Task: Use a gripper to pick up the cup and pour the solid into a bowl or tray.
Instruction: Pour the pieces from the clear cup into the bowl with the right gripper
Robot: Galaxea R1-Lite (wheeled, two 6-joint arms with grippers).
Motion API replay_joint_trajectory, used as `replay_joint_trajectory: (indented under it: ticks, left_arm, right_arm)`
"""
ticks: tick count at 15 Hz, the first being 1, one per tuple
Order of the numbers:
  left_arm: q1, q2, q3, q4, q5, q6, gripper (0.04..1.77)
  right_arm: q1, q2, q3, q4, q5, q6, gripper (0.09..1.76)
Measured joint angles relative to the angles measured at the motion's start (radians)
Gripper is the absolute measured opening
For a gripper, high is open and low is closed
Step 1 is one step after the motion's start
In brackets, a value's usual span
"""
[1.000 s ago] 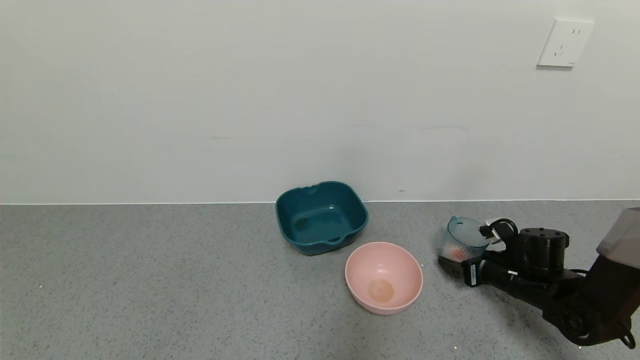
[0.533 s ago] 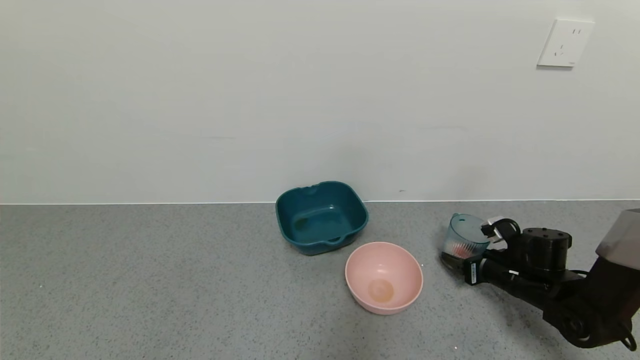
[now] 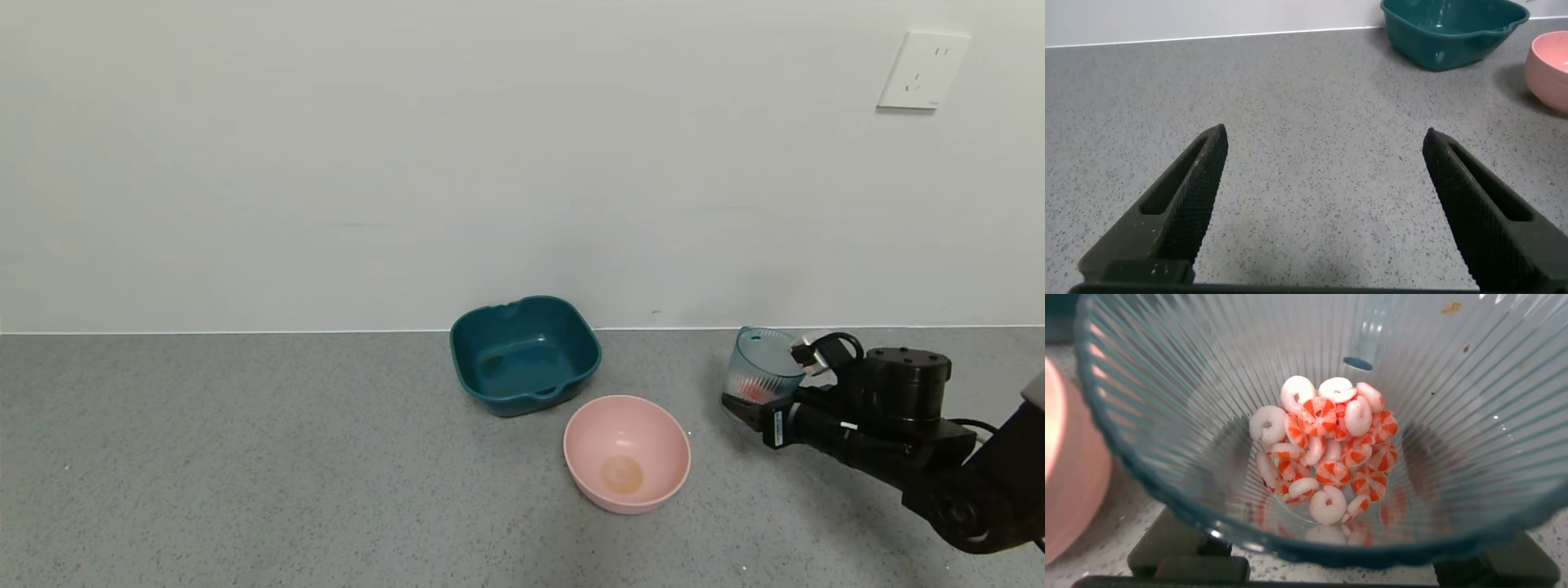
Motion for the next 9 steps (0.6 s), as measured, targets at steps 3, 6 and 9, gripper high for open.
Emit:
replay_joint_trajectory:
  ticks: [3, 6, 9]
  left_arm:
    - [0.000, 0.000, 0.000, 0.000, 0.000, 0.000, 1.72]
    - [0.000, 0.000, 0.000, 0.000, 0.000, 0.000, 1.72]
    - [0.000, 0.000, 0.000, 0.000, 0.000, 0.000, 1.72]
  right_arm:
    - [0.006, -0.082, -0.068, 0.157, 0.000, -0.036, 1.30]
    - [0.009, -0.150, -0.145, 0.315, 0.000, -0.114, 1.30]
    - [0.029, -0.201, -0.259, 0.478, -0.029, -0.155, 1.29]
